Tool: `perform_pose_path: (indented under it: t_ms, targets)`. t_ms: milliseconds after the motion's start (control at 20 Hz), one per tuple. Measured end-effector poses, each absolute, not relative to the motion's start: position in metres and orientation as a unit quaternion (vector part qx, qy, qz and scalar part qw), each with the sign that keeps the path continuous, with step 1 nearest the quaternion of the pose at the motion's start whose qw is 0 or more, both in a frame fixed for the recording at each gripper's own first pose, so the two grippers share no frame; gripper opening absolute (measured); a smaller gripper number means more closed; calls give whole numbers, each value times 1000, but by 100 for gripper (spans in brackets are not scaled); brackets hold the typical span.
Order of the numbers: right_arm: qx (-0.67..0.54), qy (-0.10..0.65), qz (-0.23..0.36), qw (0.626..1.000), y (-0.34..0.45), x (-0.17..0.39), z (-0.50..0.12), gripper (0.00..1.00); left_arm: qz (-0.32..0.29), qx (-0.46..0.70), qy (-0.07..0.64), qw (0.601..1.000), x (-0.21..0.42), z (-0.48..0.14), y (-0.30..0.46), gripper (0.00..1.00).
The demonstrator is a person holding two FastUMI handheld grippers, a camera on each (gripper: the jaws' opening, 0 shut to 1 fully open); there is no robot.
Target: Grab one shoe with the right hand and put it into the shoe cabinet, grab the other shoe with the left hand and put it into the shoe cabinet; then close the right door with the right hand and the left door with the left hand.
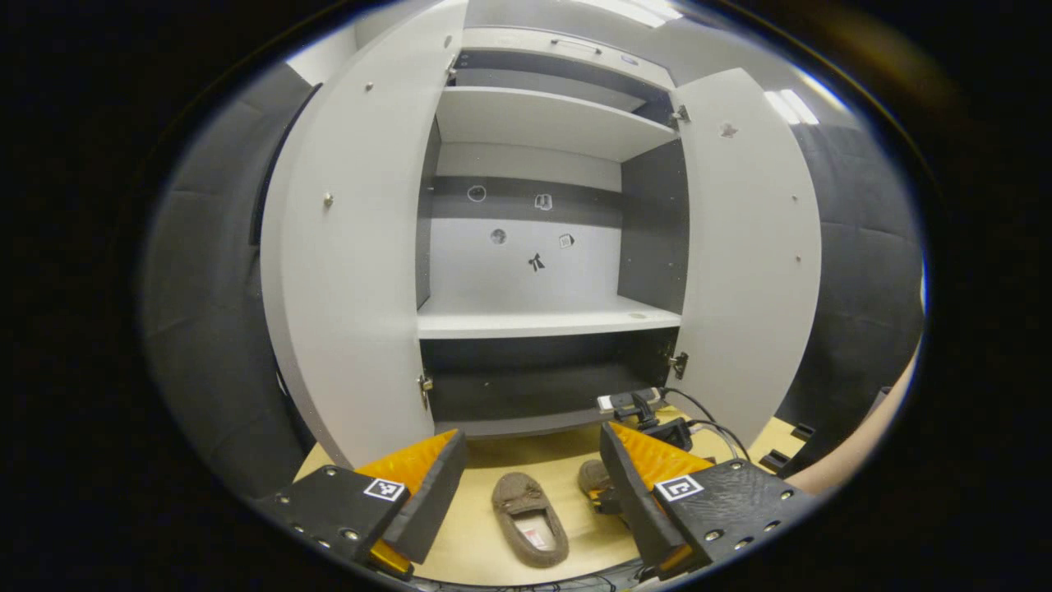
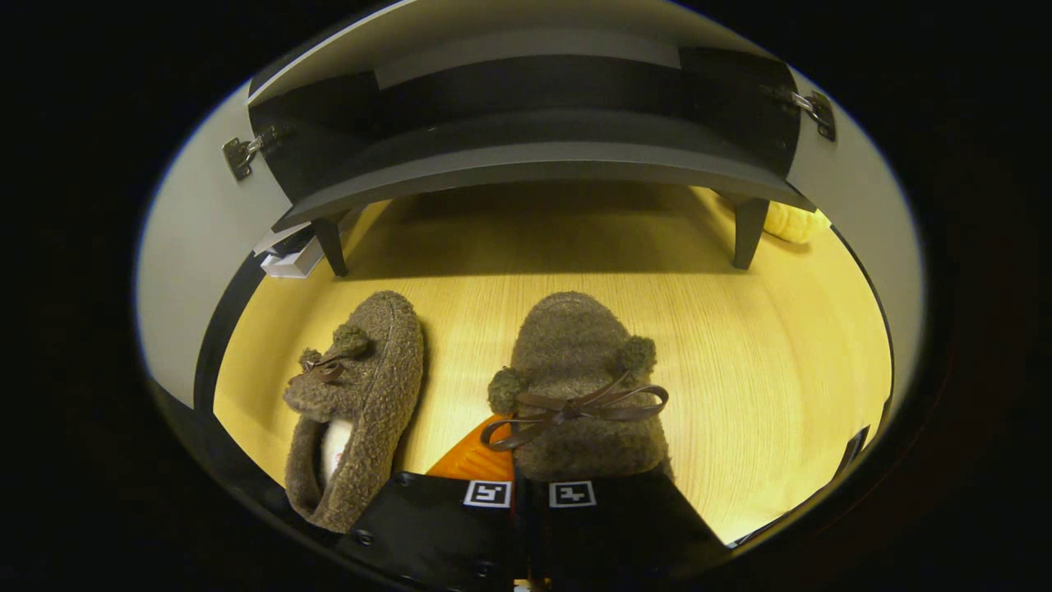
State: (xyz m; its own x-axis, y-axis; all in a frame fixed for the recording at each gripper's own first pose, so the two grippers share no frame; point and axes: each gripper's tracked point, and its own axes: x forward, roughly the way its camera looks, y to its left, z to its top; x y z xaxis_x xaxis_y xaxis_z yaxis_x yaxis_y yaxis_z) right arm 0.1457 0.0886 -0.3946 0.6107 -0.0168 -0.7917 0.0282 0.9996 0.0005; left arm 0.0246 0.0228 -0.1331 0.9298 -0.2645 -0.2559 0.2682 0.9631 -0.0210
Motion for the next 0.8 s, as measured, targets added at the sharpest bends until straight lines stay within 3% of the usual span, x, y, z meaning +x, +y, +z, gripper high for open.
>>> perform_pose_path:
  t_ms: [100,150,250,500,550,700,750,800]
  targets:
    - [17,435,-16,900,85,133,-379,3,-141,12,125,982,27,-132,22,89]
    - [20,432,-16,902,84,125,-371,3,-144,13,123,982,26,-133,21,89]
    - [17,424,-11,906,83,107,-353,3,-150,13,124,981,27,-137,20,98]
    - [26,396,0,918,85,75,-302,3,-164,15,126,978,37,-144,17,93]
    - [34,390,1,920,86,72,-291,3,-168,21,124,978,39,-143,16,98]
    - [51,364,1,930,91,71,-252,3,-176,47,108,977,47,-137,12,98]
    - [54,353,0,934,91,73,-236,3,-180,44,106,977,48,-133,10,93]
    - [58,334,-9,941,89,79,-216,3,-187,37,107,976,47,-131,6,98]
